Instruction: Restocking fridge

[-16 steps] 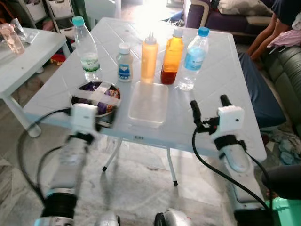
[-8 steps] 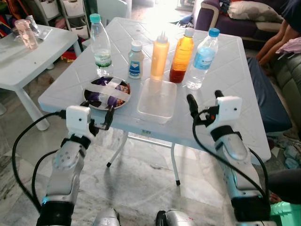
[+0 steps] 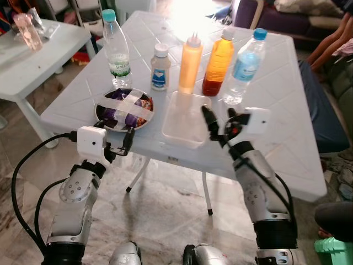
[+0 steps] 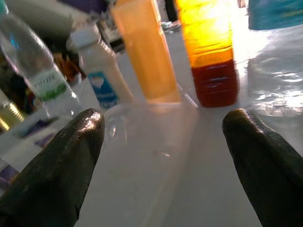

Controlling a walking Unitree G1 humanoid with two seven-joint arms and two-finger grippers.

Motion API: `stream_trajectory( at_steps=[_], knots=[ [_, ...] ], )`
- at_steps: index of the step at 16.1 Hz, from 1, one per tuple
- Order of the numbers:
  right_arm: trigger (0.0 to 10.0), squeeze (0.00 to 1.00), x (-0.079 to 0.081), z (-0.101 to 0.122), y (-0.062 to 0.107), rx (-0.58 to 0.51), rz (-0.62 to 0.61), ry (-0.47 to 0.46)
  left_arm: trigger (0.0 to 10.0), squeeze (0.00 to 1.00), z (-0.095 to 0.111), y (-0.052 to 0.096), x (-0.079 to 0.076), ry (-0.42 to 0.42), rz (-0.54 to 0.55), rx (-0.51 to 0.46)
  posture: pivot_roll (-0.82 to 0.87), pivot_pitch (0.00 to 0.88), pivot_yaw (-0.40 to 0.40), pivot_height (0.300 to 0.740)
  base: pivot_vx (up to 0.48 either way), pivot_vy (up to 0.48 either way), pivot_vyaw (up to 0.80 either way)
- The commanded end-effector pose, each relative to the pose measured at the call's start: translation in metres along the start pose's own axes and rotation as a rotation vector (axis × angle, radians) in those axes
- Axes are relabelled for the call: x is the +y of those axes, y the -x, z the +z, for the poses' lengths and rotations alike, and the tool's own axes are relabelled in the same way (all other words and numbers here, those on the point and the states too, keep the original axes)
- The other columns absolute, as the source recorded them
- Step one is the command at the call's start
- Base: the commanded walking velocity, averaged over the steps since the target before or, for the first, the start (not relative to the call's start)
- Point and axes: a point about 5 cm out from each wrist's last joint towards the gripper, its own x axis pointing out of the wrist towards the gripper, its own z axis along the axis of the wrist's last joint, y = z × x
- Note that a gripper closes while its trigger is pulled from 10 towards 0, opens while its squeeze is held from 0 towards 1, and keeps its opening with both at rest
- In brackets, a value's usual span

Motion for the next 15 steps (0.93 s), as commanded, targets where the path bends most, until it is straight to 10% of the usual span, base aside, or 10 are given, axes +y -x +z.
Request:
stream_trajectory(
  at_steps=[1, 15],
  knots=[
    [10.0, 0.0, -0.001, -0.003, 0.003, 0.007, -0.018, 0.01, 10.0, 0.0, 0.001, 0.003, -0.001, -0.014, -0.003, 0.006, 0.1, 0.157, -0.047, 0.74, 0.0, 0.0, 0.0],
    [10.0, 0.0, 0.012, -0.026, 0.017, 0.091, 0.035, -0.245, 10.0, 0.0, 0.001, 0.003, -0.008, -0.013, -0.018, 0.017, 0.1, 0.17, -0.052, 0.74, 0.0, 0.0, 0.0]
  ],
)
